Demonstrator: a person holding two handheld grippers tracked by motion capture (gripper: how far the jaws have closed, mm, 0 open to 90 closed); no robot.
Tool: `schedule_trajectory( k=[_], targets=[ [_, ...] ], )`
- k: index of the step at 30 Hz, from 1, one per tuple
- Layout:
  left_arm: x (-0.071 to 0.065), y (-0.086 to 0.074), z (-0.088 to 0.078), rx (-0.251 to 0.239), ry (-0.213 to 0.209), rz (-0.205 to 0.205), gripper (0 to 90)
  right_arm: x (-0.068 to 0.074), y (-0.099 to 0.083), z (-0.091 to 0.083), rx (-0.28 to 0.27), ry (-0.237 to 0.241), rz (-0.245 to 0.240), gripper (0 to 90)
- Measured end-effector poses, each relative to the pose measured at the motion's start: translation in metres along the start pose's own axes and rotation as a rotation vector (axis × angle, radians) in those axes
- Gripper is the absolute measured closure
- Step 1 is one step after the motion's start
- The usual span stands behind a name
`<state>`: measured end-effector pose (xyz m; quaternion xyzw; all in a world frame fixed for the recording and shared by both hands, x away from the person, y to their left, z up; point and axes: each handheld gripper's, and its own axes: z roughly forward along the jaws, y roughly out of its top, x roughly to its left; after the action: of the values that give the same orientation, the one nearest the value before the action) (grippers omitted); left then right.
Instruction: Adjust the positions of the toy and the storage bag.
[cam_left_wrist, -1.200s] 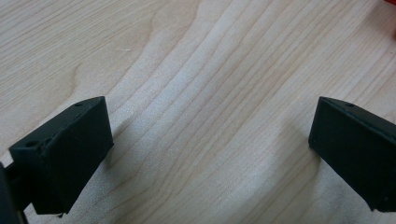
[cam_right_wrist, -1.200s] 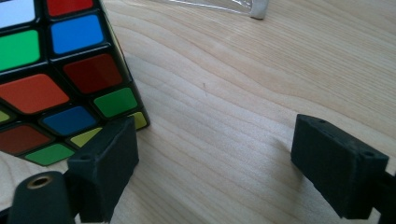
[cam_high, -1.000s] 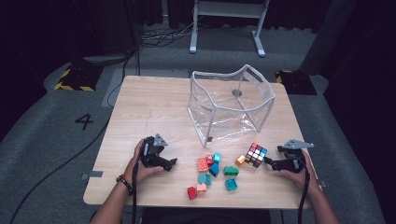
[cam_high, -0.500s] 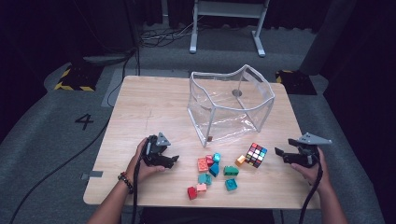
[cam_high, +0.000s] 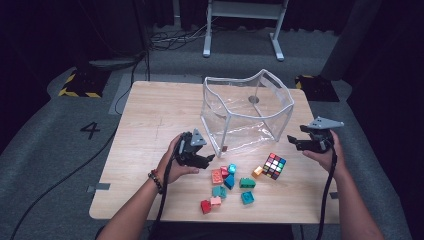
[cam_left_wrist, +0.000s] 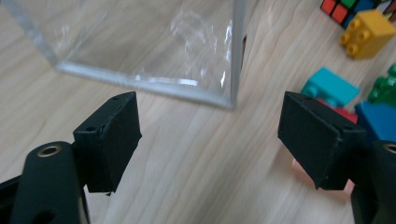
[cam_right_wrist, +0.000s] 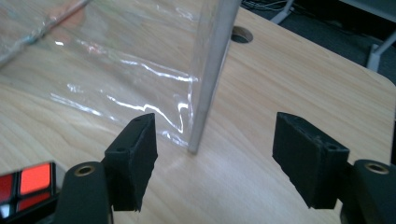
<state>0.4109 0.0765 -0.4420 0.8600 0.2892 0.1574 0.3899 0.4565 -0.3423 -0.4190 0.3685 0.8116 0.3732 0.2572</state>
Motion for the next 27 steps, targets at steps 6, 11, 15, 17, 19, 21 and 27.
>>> schedule_trajectory(
  k=[6, 11, 15, 17, 19, 21, 27],
  targets=[
    [-0.004, 0.023, 0.014, -0.017, 0.04, 0.007, 24.7, -0.007, 0.017, 0.018, -0.007, 0.01, 0.003, 36.9],
    [-0.002, 0.034, 0.022, -0.056, 0.038, -0.027, 28.2, -0.008, 0.024, 0.026, -0.024, 0.049, 0.003, 42.3],
    [-0.002, 0.037, 0.027, -0.052, 0.044, -0.027, 43.0, -0.002, 0.028, 0.035, 0.021, 0.024, -0.059, 46.4],
    [-0.002, 0.037, 0.029, -0.051, 0.054, -0.03, 47.9, 0.0, 0.029, 0.038, 0.031, 0.014, -0.081, 50.0],
    [-0.001, 0.037, 0.031, -0.053, 0.04, -0.02, 53.4, 0.002, 0.03, 0.04, 0.038, 0.011, -0.093, 52.1],
    [-0.001, 0.037, 0.031, -0.063, 0.022, 0.001, 64.7, 0.002, 0.031, 0.042, 0.035, 0.03, -0.083, 58.5],
    [0.002, 0.035, 0.032, -0.07, 0.014, 0.017, 86.3, 0.003, 0.03, 0.043, 0.012, 0.048, -0.086, 77.5]
  ],
)
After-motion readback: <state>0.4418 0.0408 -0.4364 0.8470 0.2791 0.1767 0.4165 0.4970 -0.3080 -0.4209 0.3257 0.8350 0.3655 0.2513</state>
